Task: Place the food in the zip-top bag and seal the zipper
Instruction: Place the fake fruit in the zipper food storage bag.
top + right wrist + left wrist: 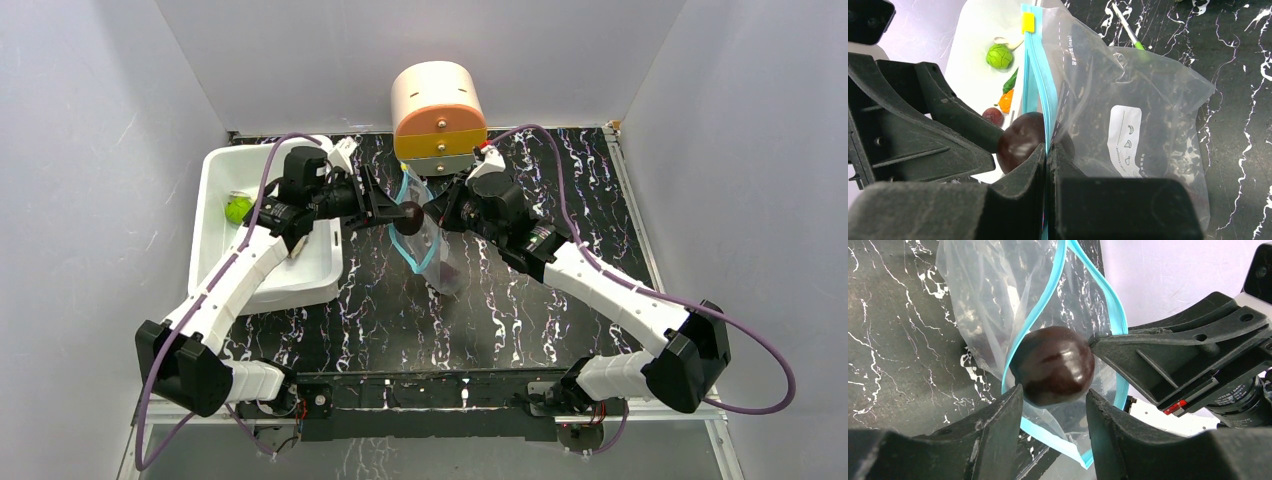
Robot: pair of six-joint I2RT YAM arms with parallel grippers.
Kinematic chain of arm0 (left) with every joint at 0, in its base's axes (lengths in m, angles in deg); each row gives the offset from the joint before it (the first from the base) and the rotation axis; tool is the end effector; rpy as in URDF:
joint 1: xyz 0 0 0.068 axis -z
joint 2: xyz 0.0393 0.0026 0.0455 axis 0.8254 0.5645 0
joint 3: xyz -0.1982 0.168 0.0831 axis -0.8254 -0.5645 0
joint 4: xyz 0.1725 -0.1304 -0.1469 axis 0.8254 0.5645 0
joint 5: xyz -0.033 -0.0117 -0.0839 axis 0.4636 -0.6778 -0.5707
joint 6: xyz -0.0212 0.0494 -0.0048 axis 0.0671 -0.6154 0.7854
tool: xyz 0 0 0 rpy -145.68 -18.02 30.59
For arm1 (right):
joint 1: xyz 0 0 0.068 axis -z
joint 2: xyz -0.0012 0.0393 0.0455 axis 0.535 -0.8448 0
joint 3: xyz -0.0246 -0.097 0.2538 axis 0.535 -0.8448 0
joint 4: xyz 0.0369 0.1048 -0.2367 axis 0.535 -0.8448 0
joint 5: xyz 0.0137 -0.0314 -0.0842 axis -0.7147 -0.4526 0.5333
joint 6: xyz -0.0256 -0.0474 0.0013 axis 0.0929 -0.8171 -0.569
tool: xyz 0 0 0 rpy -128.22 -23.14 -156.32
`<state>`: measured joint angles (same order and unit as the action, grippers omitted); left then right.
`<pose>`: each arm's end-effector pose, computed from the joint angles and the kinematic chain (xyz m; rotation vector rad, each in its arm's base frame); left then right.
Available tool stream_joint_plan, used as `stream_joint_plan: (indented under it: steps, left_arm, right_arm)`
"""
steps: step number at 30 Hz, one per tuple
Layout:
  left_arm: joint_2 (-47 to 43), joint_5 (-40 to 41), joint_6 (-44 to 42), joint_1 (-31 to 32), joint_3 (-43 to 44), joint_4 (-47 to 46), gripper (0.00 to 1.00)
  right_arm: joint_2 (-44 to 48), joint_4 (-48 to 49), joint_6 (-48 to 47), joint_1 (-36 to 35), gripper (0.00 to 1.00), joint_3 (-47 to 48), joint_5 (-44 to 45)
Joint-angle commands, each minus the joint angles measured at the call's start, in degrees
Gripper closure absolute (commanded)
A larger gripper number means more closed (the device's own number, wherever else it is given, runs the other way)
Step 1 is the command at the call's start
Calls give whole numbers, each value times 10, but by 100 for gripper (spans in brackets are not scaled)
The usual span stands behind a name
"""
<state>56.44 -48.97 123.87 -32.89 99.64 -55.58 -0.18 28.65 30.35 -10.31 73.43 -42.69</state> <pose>0.2643 -0.1311 0.3557 0.0380 2.1887 -1.2355 0.2247 0.2027 0.3449 0.0548 2.0319 0.8882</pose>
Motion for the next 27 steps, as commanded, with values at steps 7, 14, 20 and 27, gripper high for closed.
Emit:
stream_joint_plan:
  steps: [7, 14, 20, 27]
  left_arm:
    - [-31, 31, -24, 3, 37, 45, 54]
    - [-44, 69, -42, 3, 38, 70, 37]
    - [-31, 16, -28, 2, 12, 27, 41]
    - [-25, -36, -1, 3, -5, -19, 50]
  right_arm:
    - [35, 48, 12, -2, 100, 1, 20]
    - [53, 48, 18, -2, 100, 2, 24]
    - [53, 48, 21, -2, 100, 3, 21]
    - [45, 37, -1, -2, 100, 0, 18]
